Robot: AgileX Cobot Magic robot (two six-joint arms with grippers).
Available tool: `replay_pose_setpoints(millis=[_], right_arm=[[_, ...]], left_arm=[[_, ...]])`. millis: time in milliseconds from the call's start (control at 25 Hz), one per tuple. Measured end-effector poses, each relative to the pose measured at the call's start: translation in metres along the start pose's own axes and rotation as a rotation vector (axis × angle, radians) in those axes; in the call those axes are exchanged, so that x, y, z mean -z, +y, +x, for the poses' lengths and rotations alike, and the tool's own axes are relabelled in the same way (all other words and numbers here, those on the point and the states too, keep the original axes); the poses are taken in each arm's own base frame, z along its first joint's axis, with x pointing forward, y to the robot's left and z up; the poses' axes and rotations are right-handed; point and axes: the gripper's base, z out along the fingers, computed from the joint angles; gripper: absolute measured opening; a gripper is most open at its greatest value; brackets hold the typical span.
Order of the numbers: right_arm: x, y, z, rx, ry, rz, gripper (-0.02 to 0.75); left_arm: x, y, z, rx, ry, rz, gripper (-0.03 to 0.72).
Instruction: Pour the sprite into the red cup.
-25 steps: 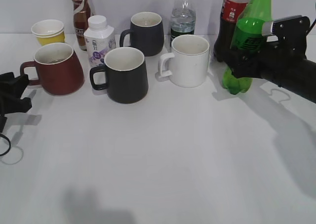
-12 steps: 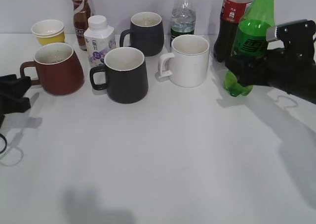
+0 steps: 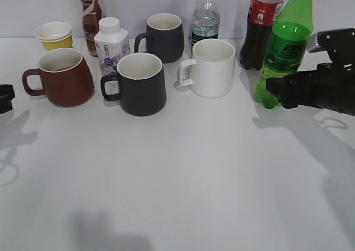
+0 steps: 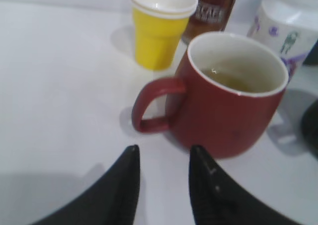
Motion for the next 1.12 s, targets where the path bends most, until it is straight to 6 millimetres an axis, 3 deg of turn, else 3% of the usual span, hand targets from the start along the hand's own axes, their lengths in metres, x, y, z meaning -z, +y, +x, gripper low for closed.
replay_pose_setpoints(millis=[360, 640, 800, 920, 1120], right_arm=[[0.026, 0.007, -0.009, -0.046, 0.175, -0.01, 0.57], [0.048, 0.021, -0.017, -0.103, 0.264, -0.091, 0.57], [0.061, 0.025, -0.019, -0.141, 0.325, -0.087, 0.57], [0.068, 0.024, -0.024, -0.141, 0.302, -0.059, 0.57], [0.079, -0.001, -0.038, -0.085, 0.195, 0.246, 0.57]], left_arm=[[0.03, -0.018, -0.036, -0.031, 0.358, -0.15, 0.267], [0.092, -0.034, -0.057, -0.029, 0.649, -0.235, 0.267], [0.134, -0.037, -0.057, 0.014, 0.696, -0.211, 0.267], [0.173, -0.037, -0.058, 0.051, 0.622, -0.168, 0.267], [0.22, -0.033, -0.055, 0.075, 0.444, -0.108, 0.267]])
